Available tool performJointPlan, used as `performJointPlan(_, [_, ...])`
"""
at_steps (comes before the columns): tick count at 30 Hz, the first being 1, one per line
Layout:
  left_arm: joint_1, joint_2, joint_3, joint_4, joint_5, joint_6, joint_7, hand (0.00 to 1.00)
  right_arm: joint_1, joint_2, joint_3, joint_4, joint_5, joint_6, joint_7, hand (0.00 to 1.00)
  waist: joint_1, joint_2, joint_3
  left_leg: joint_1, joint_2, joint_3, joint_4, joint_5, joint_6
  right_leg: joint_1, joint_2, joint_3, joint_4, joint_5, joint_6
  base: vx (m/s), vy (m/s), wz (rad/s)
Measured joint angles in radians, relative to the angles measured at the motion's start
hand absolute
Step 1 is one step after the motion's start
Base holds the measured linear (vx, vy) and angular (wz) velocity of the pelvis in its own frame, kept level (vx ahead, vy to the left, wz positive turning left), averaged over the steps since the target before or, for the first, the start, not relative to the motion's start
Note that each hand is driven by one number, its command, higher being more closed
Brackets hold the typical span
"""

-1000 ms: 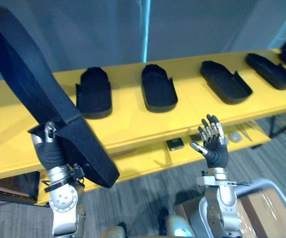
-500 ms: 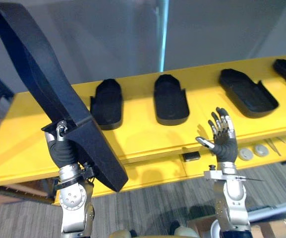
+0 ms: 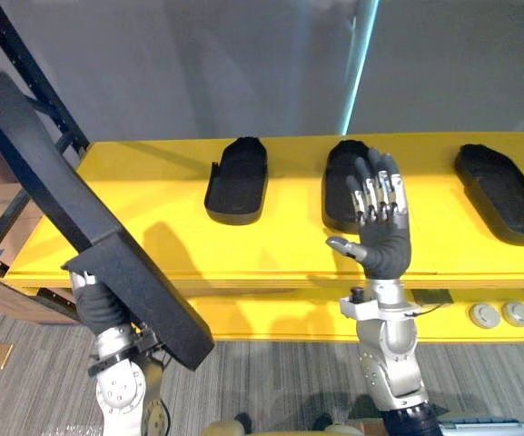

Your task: Walk over and take plastic housings, then place them on the shelf

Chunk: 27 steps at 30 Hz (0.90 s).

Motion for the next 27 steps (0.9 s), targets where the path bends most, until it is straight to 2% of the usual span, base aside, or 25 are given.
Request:
performJointPlan(1, [0.002,-0.001,-0.012,0.004,0.000,-0.004,-0.007,1.00,0.001,-0.001,0.003,0.019,-0.016,0.012,0.000,0.00,-0.002,-0.003,0.002,0.001,0.002,0.001,0.006,-0.001,0.000,0.003,-0.003,0.007,-0.001,-0.001,-0.002,-0.03,0.013,-0.11])
performJointPlan(2, [-0.003,-0.001,-0.014,0.005,0.000,-0.021,-0.023,1.00,0.001,0.001,0.006,0.019,-0.013,0.025,0.002,0.00,-0.007,-0.025,0.015,-0.034,-0.001,0.001,0.079,-0.021,0.013,0.004,-0.021,0.024,-0.004,-0.006,-0.007,-0.06,0.026,-0.20])
performJointPlan(3, [-0.006,0.000,-0.016,0.006,0.002,-0.032,-0.027,1.00,0.000,-0.001,0.005,0.018,-0.012,0.027,0.003,0.00,-0.007,-0.034,0.021,-0.062,0.008,0.006,0.139,-0.047,0.040,0.000,-0.028,0.033,0.004,-0.012,-0.008,-0.11,0.064,-0.53])
performJointPlan(4, [-0.006,0.006,-0.017,0.007,0.009,-0.055,-0.024,1.00,0.000,-0.007,0.006,0.018,-0.010,0.029,0.016,0.00,-0.007,-0.042,0.024,-0.127,0.070,-0.001,0.285,-0.070,0.058,-0.027,-0.041,0.086,0.040,-0.036,0.006,-0.10,0.047,-0.69])
performJointPlan(5, [-0.005,0.006,-0.017,0.010,0.013,-0.064,-0.015,1.00,0.000,-0.012,0.007,0.018,-0.010,0.029,0.028,0.00,-0.007,-0.046,0.027,-0.149,0.103,-0.012,0.334,-0.070,0.057,-0.036,-0.045,0.112,0.057,-0.046,0.016,-0.09,0.112,-1.05])
performJointPlan(6, [-0.008,0.007,-0.016,0.025,0.017,-0.075,0.006,1.00,0.001,-0.028,0.013,0.019,-0.010,0.029,0.046,0.00,-0.011,-0.047,0.027,-0.177,0.160,-0.045,0.392,-0.064,0.048,-0.052,-0.061,0.155,0.083,-0.053,0.025,-0.03,0.145,-0.91])
performJointPlan(7, [-0.010,0.007,-0.016,0.038,0.015,-0.077,0.016,1.00,0.001,-0.037,0.017,0.019,-0.003,0.029,0.055,0.00,-0.014,-0.048,0.028,-0.185,0.178,-0.063,0.404,-0.059,0.041,-0.059,-0.073,0.174,0.094,-0.056,0.030,-0.01,0.301,-1.09])
performJointPlan(9, [-0.016,0.008,-0.016,0.088,0.005,-0.077,0.053,1.00,-0.001,-0.060,0.026,0.023,0.040,0.028,0.076,0.00,-0.032,-0.044,0.022,-0.187,0.197,-0.114,0.404,-0.038,0.034,-0.077,-0.133,0.245,0.118,-0.059,0.055,0.03,0.472,-1.05])
performJointPlan(10, [-0.021,0.007,-0.016,0.111,0.003,-0.076,0.065,1.00,-0.004,-0.078,0.027,0.032,0.065,0.027,0.077,0.00,-0.042,-0.022,0.010,-0.188,0.200,-0.144,0.401,0.029,0.039,-0.106,-0.160,0.299,0.144,-0.052,0.106,0.05,0.479,-0.91])
performJointPlan(11, [-0.022,0.005,-0.018,0.118,0.004,-0.075,0.070,1.00,-0.009,-0.090,0.027,0.041,0.070,0.025,0.075,0.00,-0.047,-0.003,0.002,-0.190,0.202,-0.151,0.400,0.077,0.043,-0.115,-0.162,0.313,0.153,-0.048,0.128,0.05,0.542,-0.76])
performJointPlan(12, [-0.027,0.009,-0.019,0.132,0.004,-0.075,0.073,1.00,-0.021,-0.101,0.027,0.066,0.068,0.021,0.069,0.00,-0.057,0.021,-0.008,-0.186,0.198,-0.157,0.422,0.021,-0.004,-0.115,-0.173,0.329,0.162,-0.048,0.161,0.08,0.590,-0.14])
performJointPlan(13, [-0.054,0.023,-0.017,0.153,0.011,-0.075,0.071,1.00,-0.025,-0.098,0.023,0.083,0.065,0.019,0.056,0.00,-0.070,0.017,-0.016,-0.184,0.177,-0.143,0.439,-0.067,-0.052,-0.097,-0.206,0.326,0.157,-0.031,0.186,0.09,0.589,0.13])
performJointPlan(14, [-0.074,0.035,-0.016,0.163,0.014,-0.076,0.068,1.00,-0.030,-0.098,0.021,0.087,0.059,0.019,0.044,0.00,-0.071,0.004,-0.017,-0.182,0.171,-0.117,0.438,-0.099,-0.087,-0.092,-0.227,0.319,0.150,-0.013,0.211,0.08,0.553,0.48])
performJointPlan(15, [-0.117,0.063,-0.015,0.183,0.017,-0.076,0.058,1.00,-0.055,-0.093,0.013,0.101,0.025,0.019,0.025,0.00,-0.071,-0.015,-0.011,-0.174,0.165,-0.075,0.435,-0.151,-0.141,-0.076,-0.250,0.312,0.124,0.023,0.224,0.02,0.513,0.45])
performJointPlan(16, [-0.156,0.089,-0.016,0.212,0.020,-0.076,0.045,1.00,-0.081,-0.088,0.009,0.108,-0.001,0.018,0.003,0.00,-0.057,-0.019,-0.009,-0.171,0.158,-0.062,0.435,-0.195,-0.149,-0.063,-0.256,0.312,0.101,0.084,0.224,-0.01,0.513,0.35])
performJointPlan(17, [-0.168,0.102,-0.015,0.220,0.021,-0.076,0.042,1.00,-0.091,-0.083,0.008,0.110,-0.008,0.018,-0.001,0.00,-0.051,-0.022,-0.010,-0.167,0.150,-0.056,0.435,-0.207,-0.141,-0.062,-0.260,0.314,0.101,0.116,0.223,-0.04,0.571,0.17])
performJointPlan(18, [-0.181,0.137,-0.015,0.219,0.022,-0.074,0.040,1.00,-0.112,-0.065,0.006,0.108,-0.013,0.008,-0.007,0.00,-0.041,-0.025,-0.012,-0.150,0.137,-0.044,0.430,-0.213,-0.127,-0.065,-0.267,0.314,0.116,0.196,0.154,-0.05,0.438,0.01])
performJointPlan(19, [-0.183,0.151,-0.012,0.206,0.022,-0.072,0.040,1.00,-0.119,-0.057,0.006,0.101,-0.013,-0.001,-0.016,0.00,-0.038,-0.023,-0.014,-0.134,0.139,-0.013,0.409,-0.213,-0.098,-0.065,-0.263,0.290,0.104,0.240,0.098,-0.06,0.393,-0.06])
performJointPlan(20, [-0.183,0.159,-0.006,0.192,0.021,-0.072,0.040,1.00,-0.124,-0.053,0.006,0.092,-0.013,-0.002,-0.020,0.00,-0.034,-0.011,-0.015,-0.125,0.145,0.004,0.384,-0.219,-0.085,-0.065,-0.257,0.270,0.105,0.238,0.086,-0.04,0.207,0.07])
performJointPlan(21, [-0.205,0.178,0.005,0.178,0.018,-0.071,0.036,1.00,-0.129,-0.049,0.003,0.063,-0.013,0.000,-0.026,0.00,-0.037,-0.027,-0.022,-0.119,0.135,0.000,0.349,-0.203,-0.059,-0.066,-0.219,0.271,0.173,0.129,0.108,-0.05,0.187,0.21])
performJointPlan(22, [-0.222,0.186,0.015,0.176,0.013,-0.064,0.031,1.00,-0.130,-0.050,-0.003,0.024,-0.013,0.004,-0.028,0.00,-0.038,-0.045,-0.033,-0.115,0.121,-0.003,0.302,-0.180,-0.049,-0.069,-0.165,0.264,0.224,0.024,0.108,-0.03,0.137,0.29])
performJointPlan(24, [-0.226,0.164,0.014,0.159,0.012,-0.047,0.032,1.00,-0.134,-0.050,-0.020,-0.040,-0.015,0.006,-0.029,0.00,-0.040,-0.048,-0.035,-0.118,0.098,-0.022,0.263,-0.155,-0.046,-0.057,-0.106,0.262,0.220,-0.063,0.081,-0.02,0.055,0.24])
performJointPlan(25, [-0.226,0.145,0.002,0.147,0.011,-0.030,0.034,1.00,-0.134,-0.052,-0.030,-0.068,-0.018,0.010,-0.032,0.00,-0.045,-0.051,-0.037,-0.118,0.075,-0.023,0.234,-0.133,-0.045,-0.039,-0.107,0.225,0.173,-0.077,0.062,-0.01,0.046,0.31])
performJointPlan(26, [-0.226,0.124,-0.007,0.134,0.020,-0.015,0.033,1.00,-0.133,-0.052,-0.034,-0.070,-0.020,0.013,-0.029,0.00,-0.047,-0.061,-0.044,-0.120,0.051,-0.027,0.210,-0.112,-0.044,-0.020,-0.121,0.209,0.116,-0.070,0.073,-0.02,0.046,0.24])
performJointPlan(27, [-0.224,0.117,-0.014,0.125,0.023,-0.008,0.033,1.00,-0.133,-0.052,-0.034,-0.070,-0.020,0.020,-0.025,0.00,-0.048,-0.057,-0.042,-0.120,0.044,-0.028,0.197,-0.101,-0.045,-0.014,-0.122,0.205,0.097,-0.059,0.090,-0.01,-0.006,0.28])
